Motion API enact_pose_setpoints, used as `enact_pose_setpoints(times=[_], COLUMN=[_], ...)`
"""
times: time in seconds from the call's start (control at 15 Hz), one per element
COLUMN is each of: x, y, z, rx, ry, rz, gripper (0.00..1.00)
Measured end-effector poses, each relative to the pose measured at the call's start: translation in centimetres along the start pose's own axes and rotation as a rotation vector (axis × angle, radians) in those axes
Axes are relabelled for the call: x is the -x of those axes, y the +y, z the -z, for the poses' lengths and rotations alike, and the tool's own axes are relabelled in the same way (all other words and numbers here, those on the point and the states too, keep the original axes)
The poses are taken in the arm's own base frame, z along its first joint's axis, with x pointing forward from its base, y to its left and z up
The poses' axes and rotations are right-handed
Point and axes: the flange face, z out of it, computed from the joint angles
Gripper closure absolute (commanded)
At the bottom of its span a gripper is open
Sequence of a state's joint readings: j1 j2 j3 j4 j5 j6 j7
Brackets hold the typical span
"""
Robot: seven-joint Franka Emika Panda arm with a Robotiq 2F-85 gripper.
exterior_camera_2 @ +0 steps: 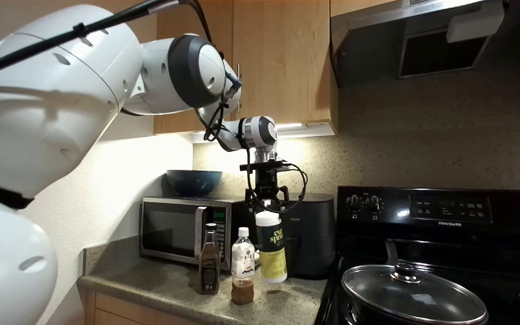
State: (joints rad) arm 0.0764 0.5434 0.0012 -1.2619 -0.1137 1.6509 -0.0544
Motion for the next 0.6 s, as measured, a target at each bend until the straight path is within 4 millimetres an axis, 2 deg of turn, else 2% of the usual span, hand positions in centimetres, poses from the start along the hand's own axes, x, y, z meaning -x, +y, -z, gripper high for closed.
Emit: enact_pose_setpoints(times=[0.27, 0.6], x=[-1.7, -2.8], y=[-0.3, -0.5], z=[-1.6, -1.5], rx=[-0.026, -0.047], ry=[0.050, 0.082], rz=[0.001, 0.001], gripper=[0.33, 0.33])
